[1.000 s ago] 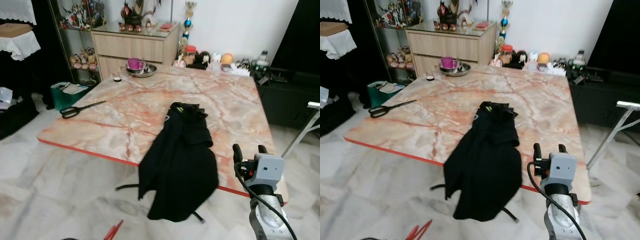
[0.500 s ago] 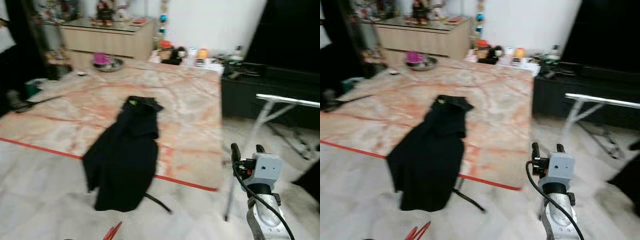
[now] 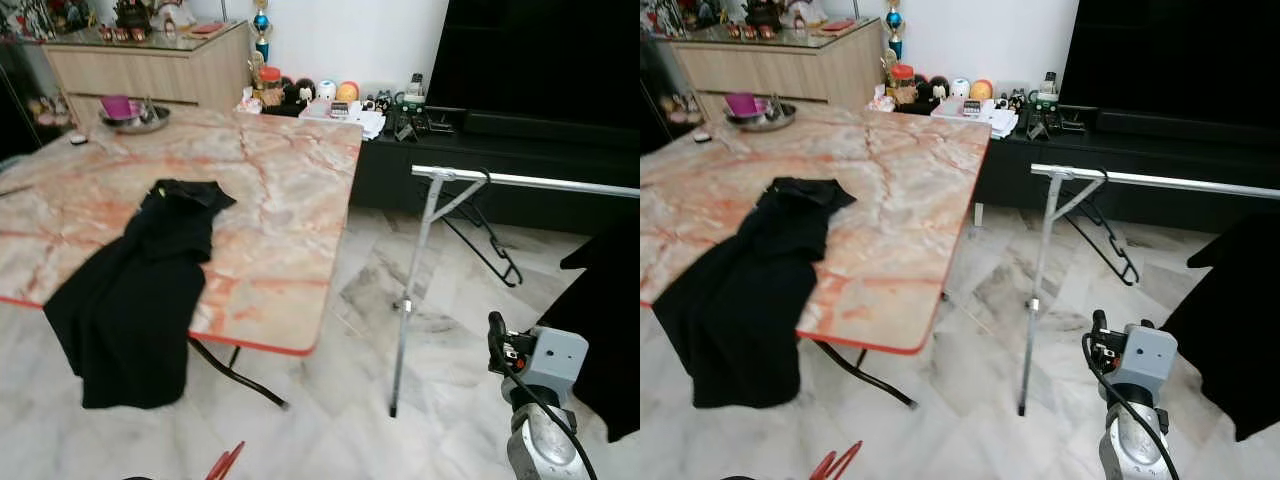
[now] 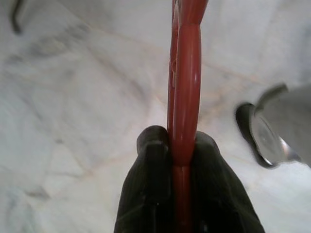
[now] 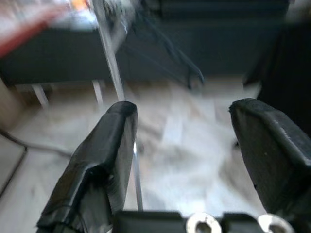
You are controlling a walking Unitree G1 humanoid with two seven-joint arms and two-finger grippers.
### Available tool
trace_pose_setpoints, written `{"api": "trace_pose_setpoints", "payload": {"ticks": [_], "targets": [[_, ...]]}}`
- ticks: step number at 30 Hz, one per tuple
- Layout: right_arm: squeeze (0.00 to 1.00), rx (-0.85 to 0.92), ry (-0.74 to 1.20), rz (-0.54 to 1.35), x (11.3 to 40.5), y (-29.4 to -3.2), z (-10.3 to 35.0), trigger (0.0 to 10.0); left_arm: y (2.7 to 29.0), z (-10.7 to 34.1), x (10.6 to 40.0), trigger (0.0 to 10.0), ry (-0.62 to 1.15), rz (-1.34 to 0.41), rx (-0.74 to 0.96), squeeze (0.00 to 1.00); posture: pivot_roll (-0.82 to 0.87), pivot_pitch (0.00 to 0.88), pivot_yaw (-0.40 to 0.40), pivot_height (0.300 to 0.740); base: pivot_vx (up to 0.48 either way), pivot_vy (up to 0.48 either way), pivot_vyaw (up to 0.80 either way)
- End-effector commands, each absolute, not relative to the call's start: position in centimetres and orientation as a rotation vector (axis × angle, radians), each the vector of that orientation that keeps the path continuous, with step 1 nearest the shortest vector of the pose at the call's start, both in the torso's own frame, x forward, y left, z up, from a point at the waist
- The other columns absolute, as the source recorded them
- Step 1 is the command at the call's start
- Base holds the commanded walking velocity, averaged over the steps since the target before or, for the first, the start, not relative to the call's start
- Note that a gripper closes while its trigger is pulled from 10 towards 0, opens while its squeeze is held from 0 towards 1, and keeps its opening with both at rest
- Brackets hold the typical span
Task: Hang hanger
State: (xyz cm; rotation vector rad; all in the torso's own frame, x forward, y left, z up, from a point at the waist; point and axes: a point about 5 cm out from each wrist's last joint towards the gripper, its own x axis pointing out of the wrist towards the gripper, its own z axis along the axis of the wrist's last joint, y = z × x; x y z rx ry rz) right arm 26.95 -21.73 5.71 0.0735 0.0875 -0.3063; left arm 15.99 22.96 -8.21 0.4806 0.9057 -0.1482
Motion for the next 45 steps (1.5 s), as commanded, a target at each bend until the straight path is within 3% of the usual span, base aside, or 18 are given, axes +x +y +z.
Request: {"api": "trace_pose_setpoints", "payload": {"ticks": [1, 10, 17, 25, 32, 35, 36, 40, 41, 42, 45], "targets": [[0.00, 0.094, 0.118, -0.367, 26.4, -22.8, 4.9, 10.0, 23.0, -8.3, 15.9, 10.0, 0.911, -0.150, 0.477, 0.00, 0.15, 0.066, -0.004, 0.740, 0.000, -0.480, 0.00], [0.00, 0.259, 0.338, -0.541, 23.8, -24.6, -0.4, 10.0, 23.6, -7.9, 16.4, 10.0, 0.905, -0.143, 0.507, 0.00, 0.15, 0.065, -0.003, 0.740, 0.000, -0.462, 0.00], [0.00, 0.209, 0.448, -0.517, 22.5, -24.3, -2.5, 10.0, 24.2, -6.9, 18.2, 10.0, 0.848, -0.115, 0.573, 0.00, 0.15, 0.059, -0.007, 0.740, 0.000, 0.000, 0.00], [0.00, 0.162, 0.449, -0.478, 23.0, -23.9, -2.5, 10.0, 24.7, -4.3, 22.1, 10.0, 0.667, -0.055, 0.733, 0.00, 0.15, 0.053, -0.011, 0.740, 0.000, 0.000, 0.00], [0.00, 0.116, 0.401, -0.410, 24.4, -23.5, -1.6, 10.0, 22.9, -3.2, 24.2, 10.0, 0.581, -0.149, 0.686, 0.00, 0.14, 0.041, -0.012, 0.740, 0.000, 0.000, 0.00], [0.00, -0.061, 0.308, -0.120, 27.2, -22.1, 0.8, 10.0, 19.6, -1.7, 26.3, 10.0, 0.484, -0.413, 0.612, 0.00, 0.12, 0.026, -0.009, 0.740, 0.000, 0.000, 0.00], [0.00, -0.061, 0.308, -0.120, 27.2, -22.1, 0.8, 10.0, 19.6, -1.7, 26.3, 10.0, 0.484, -0.413, 0.612, 0.00, 0.12, 0.026, -0.009, 0.740, 0.000, 0.000, 0.00], [0.00, -0.202, 0.246, 0.280, 28.6, -19.3, 2.4, 10.0, 18.3, -0.9, 27.2, 10.0, 0.489, -0.589, 0.580, 0.00, 0.12, 0.016, -0.011, 0.740, 0.000, 0.000, 0.00], [0.00, -0.202, 0.246, 0.280, 28.6, -19.3, 2.4, 10.0, 18.3, -0.9, 27.2, 10.0, 0.489, -0.589, 0.580, 0.00, 0.12, 0.016, -0.011, 0.740, 0.000, 0.000, 0.00], [0.00, -0.227, 0.258, 0.528, 28.2, -17.5, 2.5, 10.0, 17.6, -1.0, 26.9, 10.0, 0.533, -0.726, 0.568, 0.00, 0.12, 0.010, -0.011, 0.740, 0.000, 0.000, 0.00], [0.00, -0.308, 0.263, 0.846, 27.1, -15.8, 2.8, 10.0, 17.0, -0.8, 26.8, 10.0, 0.582, -0.879, 0.584, 0.00, 0.12, 0.002, -0.012, 0.740, 0.000, 0.000, 0.00]]}}
